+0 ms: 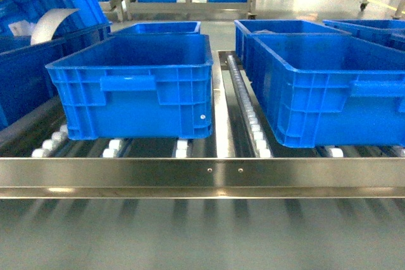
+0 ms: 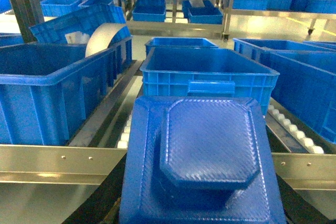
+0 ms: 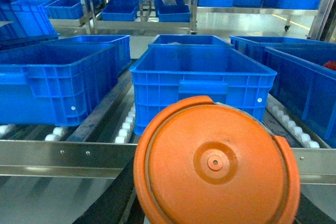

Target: Sort blue parts and orange caps into right shelf containers

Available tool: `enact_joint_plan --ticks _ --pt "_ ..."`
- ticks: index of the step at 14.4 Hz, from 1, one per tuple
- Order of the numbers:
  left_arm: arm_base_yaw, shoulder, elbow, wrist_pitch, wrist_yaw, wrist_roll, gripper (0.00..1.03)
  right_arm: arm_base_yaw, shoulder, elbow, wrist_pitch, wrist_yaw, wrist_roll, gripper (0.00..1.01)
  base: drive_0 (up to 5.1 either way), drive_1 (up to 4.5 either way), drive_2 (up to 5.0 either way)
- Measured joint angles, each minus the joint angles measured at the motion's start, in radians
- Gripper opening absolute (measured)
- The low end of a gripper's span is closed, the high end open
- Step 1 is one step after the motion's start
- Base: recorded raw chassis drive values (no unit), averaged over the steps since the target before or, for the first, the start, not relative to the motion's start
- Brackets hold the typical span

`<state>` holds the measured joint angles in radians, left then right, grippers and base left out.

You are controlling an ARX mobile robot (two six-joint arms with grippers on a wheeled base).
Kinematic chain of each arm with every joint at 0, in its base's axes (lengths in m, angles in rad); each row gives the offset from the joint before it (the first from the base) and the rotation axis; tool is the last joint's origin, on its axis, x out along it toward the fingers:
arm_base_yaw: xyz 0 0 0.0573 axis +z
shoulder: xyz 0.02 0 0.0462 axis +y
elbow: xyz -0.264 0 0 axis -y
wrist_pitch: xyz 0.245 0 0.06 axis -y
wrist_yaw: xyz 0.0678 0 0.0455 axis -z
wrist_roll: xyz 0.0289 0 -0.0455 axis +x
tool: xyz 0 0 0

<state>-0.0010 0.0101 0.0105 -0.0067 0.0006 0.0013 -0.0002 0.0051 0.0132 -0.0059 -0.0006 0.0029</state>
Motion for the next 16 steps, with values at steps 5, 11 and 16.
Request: enact_joint_plan --ticks 5,11,16 --pt "0.0 0.0 0.0 -0.001 -0.001 -0.001 0.43 0.0 0.0 0.0 -0.002 0.0 0.0 0.45 0.0 0.0 0.0" --pt "0.0 0.0 0.0 -0.001 -0.001 -0.001 0.43 0.0 0.0 0.0 0.0 0.0 0.0 0.45 0.0 0.0 0.0" --pt "0.0 0.0 0.0 0.0 -0.001 -0.001 0.43 0.0 0.0 0.0 0.0 0.0 0.0 0.45 0.0 0.0 0.0"
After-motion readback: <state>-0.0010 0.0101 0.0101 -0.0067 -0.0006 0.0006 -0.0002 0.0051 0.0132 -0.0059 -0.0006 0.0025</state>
